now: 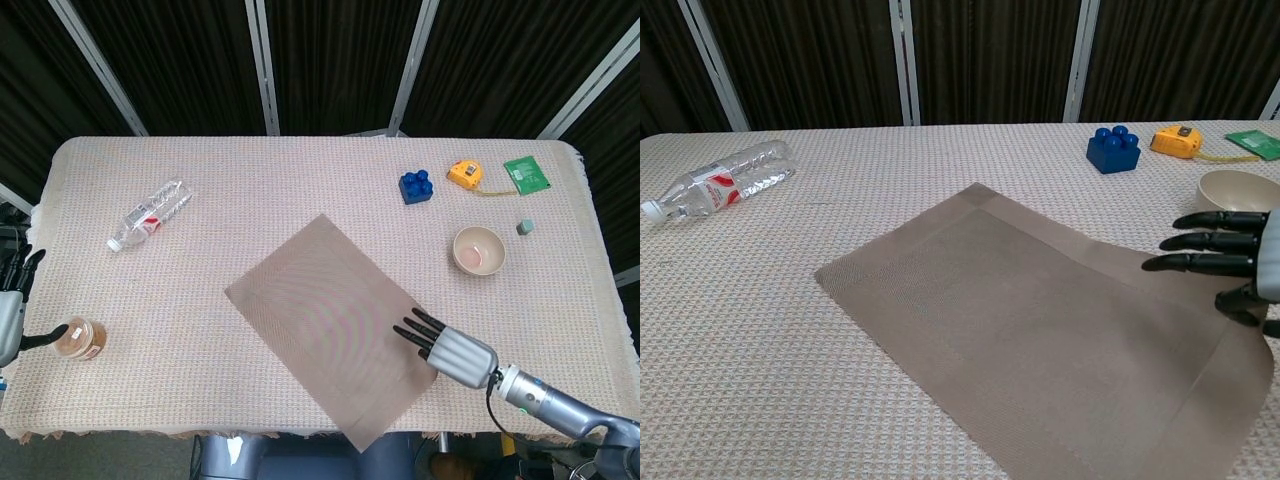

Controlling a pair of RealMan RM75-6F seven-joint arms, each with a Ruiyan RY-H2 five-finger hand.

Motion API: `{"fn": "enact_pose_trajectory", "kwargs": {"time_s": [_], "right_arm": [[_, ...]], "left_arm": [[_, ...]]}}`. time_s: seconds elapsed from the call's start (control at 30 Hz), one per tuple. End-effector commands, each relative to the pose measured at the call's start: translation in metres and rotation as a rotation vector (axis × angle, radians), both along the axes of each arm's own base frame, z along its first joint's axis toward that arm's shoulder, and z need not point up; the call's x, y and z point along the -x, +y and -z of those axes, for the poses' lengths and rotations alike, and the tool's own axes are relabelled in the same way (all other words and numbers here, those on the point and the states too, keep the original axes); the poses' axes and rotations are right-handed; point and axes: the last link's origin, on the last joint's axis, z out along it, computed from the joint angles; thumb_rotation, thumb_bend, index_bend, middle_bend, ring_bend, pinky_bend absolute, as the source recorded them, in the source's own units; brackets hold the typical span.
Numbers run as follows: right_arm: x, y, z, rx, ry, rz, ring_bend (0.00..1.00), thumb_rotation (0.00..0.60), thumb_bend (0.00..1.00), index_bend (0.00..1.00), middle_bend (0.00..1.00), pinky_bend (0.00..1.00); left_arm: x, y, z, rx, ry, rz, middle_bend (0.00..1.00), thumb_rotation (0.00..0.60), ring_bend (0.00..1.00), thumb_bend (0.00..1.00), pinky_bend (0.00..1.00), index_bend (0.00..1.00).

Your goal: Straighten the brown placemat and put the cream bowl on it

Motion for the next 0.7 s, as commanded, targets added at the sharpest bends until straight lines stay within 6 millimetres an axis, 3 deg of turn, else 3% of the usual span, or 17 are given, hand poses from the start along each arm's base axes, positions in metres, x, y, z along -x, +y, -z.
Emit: {"fn": "enact_pose_trajectory", "kwargs": {"time_s": [0.03, 0.53, 0.57, 0.67, 0.7], "right_arm": [[-0.003, -0.035, -0.012, 0.098, 0.111, -0.134, 0.0, 0.6, 0.39, 0.67, 0.0, 0.0], [-0.025, -0.109, -0.005, 0.263, 0.268, -0.316, 0.0, 0.6, 0.34, 0.64, 0.01, 0.0], [-0.025, -0.113, -0.006, 0.275, 0.27, -0.314, 0.0, 0.6, 0.3, 0.54, 0.01, 0.0], [-0.026, -0.118, -0.013, 0.327, 0.233, -0.294, 0.0, 0.6, 0.07, 0.09, 0.0, 0.0], [-0.026, -0.118, -0.016, 0.348, 0.209, -0.279, 0.0, 0.6, 0.01, 0.02, 0.0, 0.0]], "left_arm": [[0.001, 0.001, 0.001, 0.003, 0.004, -0.004, 0.0, 0.6, 0.0, 0.09, 0.0, 0.0], [0.008, 0.007, 0.007, 0.003, 0.032, -0.031, 0.0, 0.6, 0.0, 0.09, 0.0, 0.0], [0.008, 0.007, 0.007, 0.005, 0.039, -0.026, 0.0, 0.6, 0.0, 0.09, 0.0, 0.0], [0.007, 0.006, 0.01, 0.019, 0.046, -0.015, 0.0, 0.6, 0.0, 0.09, 0.0, 0.0], [0.007, 0.006, 0.011, 0.022, 0.047, -0.012, 0.0, 0.6, 0.0, 0.09, 0.0, 0.0]]}}
